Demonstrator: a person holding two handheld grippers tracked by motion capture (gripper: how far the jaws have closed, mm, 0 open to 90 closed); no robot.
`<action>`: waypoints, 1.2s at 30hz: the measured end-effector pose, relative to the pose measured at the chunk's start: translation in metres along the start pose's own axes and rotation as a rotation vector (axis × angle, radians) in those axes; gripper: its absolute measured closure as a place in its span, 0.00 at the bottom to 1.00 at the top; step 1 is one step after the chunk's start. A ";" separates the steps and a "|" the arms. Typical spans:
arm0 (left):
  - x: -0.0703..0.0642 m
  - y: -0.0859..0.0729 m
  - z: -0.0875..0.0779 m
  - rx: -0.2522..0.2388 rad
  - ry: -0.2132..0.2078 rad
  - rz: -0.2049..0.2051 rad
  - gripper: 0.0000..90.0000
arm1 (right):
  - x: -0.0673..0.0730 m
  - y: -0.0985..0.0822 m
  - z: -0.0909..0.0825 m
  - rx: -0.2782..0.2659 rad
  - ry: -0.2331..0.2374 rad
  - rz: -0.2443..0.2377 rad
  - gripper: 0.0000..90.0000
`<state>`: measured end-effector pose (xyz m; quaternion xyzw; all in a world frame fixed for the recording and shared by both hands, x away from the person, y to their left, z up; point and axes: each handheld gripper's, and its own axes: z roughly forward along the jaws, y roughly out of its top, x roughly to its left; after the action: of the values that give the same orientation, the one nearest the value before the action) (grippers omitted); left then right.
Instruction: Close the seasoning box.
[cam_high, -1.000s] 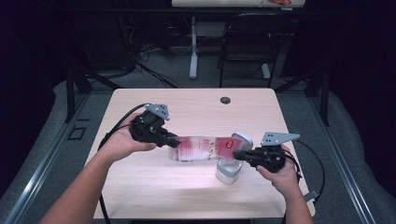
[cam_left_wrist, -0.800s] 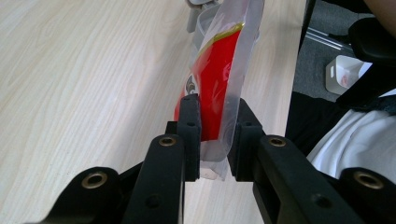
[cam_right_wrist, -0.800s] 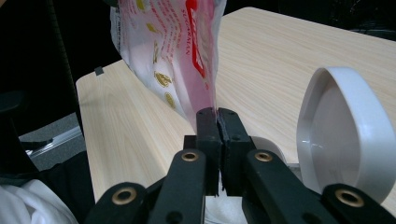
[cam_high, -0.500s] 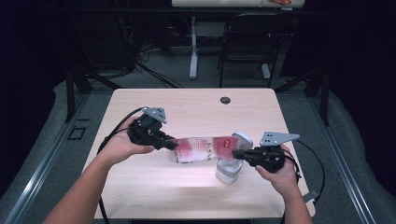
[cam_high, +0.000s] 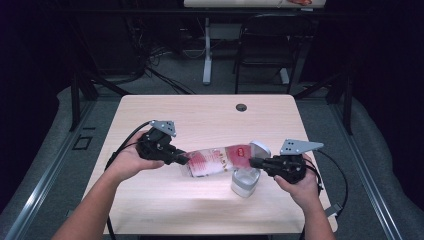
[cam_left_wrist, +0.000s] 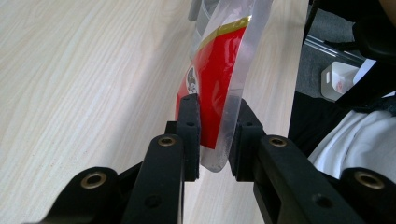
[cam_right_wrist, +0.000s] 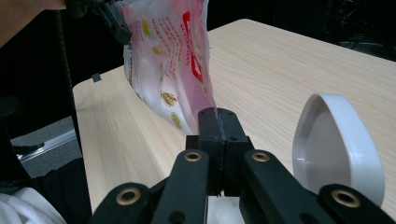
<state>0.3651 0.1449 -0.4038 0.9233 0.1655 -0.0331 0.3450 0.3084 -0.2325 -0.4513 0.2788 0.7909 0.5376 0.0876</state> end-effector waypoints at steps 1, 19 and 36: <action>0.000 0.000 0.000 0.000 0.000 0.000 0.86 | 0.000 0.000 0.000 -0.002 0.001 0.000 1.00; 0.002 -0.022 0.011 -0.032 0.005 -0.025 0.85 | 0.006 0.012 0.001 -0.021 0.011 -0.013 1.00; 0.007 -0.045 0.022 -0.100 -0.017 -0.065 0.85 | 0.014 0.038 0.006 0.042 -0.014 -0.071 1.00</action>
<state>0.3582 0.1643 -0.4501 0.8987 0.1938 -0.0439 0.3910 0.3127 -0.2102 -0.4177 0.2560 0.8110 0.5153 0.1064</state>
